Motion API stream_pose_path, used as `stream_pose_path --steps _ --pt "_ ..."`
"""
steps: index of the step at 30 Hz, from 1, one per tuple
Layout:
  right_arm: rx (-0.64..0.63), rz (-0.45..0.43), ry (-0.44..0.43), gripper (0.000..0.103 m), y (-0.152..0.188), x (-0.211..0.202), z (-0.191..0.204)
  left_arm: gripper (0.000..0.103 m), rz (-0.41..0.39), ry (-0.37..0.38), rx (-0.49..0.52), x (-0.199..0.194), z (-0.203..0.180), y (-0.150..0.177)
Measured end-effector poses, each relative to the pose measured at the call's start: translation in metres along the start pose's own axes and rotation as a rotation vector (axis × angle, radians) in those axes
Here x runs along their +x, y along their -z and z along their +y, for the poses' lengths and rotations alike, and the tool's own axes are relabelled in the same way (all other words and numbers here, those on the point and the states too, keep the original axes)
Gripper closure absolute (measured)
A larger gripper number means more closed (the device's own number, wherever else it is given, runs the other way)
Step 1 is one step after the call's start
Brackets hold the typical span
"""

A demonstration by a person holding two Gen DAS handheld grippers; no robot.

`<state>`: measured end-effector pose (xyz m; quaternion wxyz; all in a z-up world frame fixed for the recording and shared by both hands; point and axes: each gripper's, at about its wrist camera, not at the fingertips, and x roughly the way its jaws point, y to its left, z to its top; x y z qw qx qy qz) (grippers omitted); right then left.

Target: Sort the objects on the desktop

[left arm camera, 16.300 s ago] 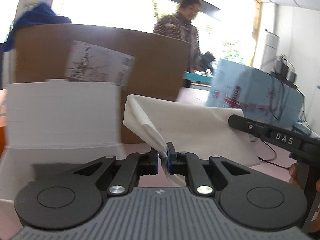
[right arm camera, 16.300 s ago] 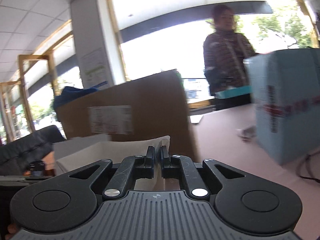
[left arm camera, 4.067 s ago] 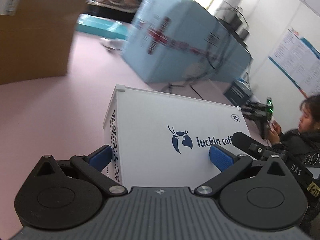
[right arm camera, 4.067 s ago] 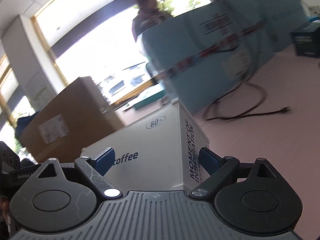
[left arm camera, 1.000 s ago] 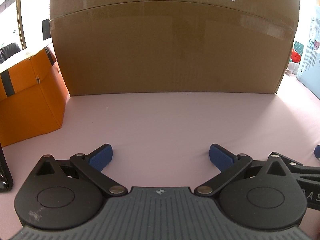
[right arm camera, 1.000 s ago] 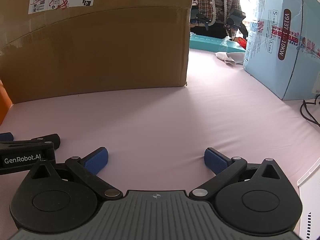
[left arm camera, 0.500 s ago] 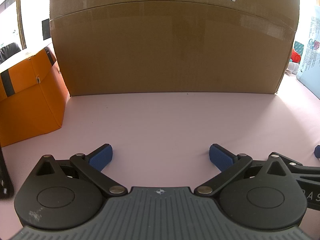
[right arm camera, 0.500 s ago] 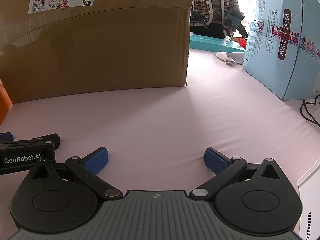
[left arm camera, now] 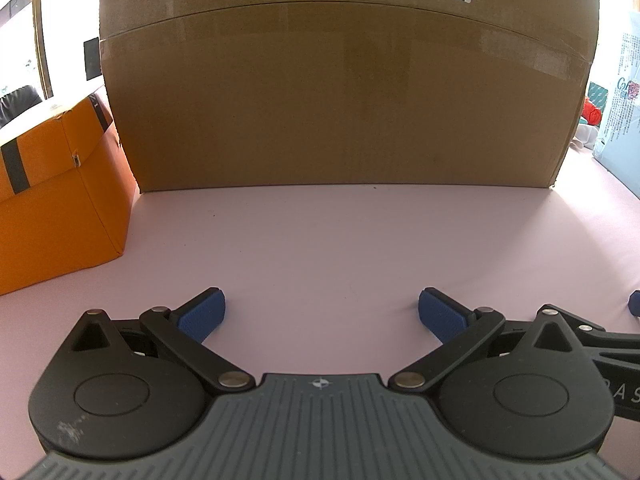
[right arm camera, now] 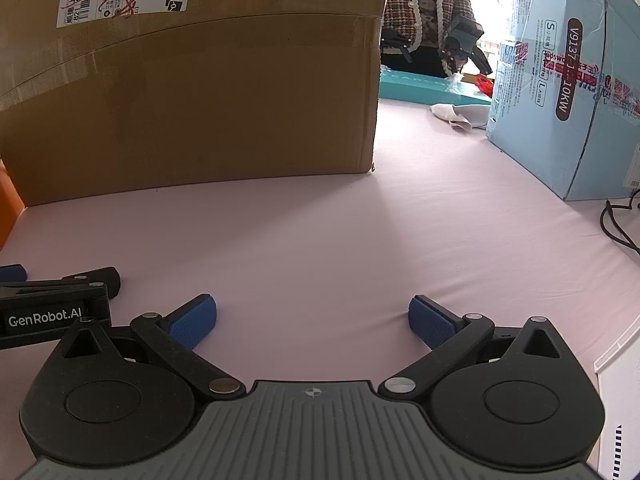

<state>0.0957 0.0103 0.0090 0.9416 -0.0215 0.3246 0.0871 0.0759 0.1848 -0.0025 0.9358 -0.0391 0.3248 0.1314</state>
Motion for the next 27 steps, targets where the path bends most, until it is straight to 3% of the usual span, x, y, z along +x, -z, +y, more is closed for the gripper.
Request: stream_pose_path --steps 27 --pt "0.001 -0.001 -0.001 0.0 0.0004 0.0004 0.0013 0.0 0.0 -0.001 -0.002 0.0003 -0.0017 0.0001"
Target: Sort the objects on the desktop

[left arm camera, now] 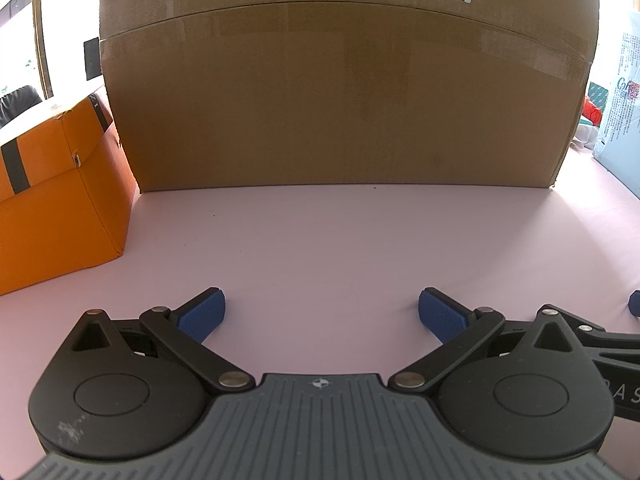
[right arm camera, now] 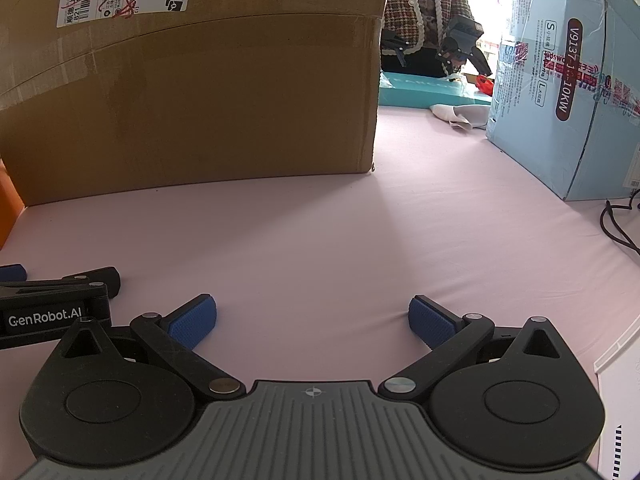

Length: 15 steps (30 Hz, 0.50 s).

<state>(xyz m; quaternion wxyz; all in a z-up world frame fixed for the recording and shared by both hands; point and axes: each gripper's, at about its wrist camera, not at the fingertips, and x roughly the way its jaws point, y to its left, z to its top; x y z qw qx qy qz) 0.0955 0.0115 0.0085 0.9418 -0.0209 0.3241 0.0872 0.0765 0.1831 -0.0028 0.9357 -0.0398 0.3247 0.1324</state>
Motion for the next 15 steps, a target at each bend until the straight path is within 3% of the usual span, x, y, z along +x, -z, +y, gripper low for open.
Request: stream_pose_path --steps 15 --pt "-0.001 0.0 0.0 0.0 -0.0006 -0.0002 -0.0009 0.0 0.0 0.002 0.001 0.0007 0.0008 -0.0003"
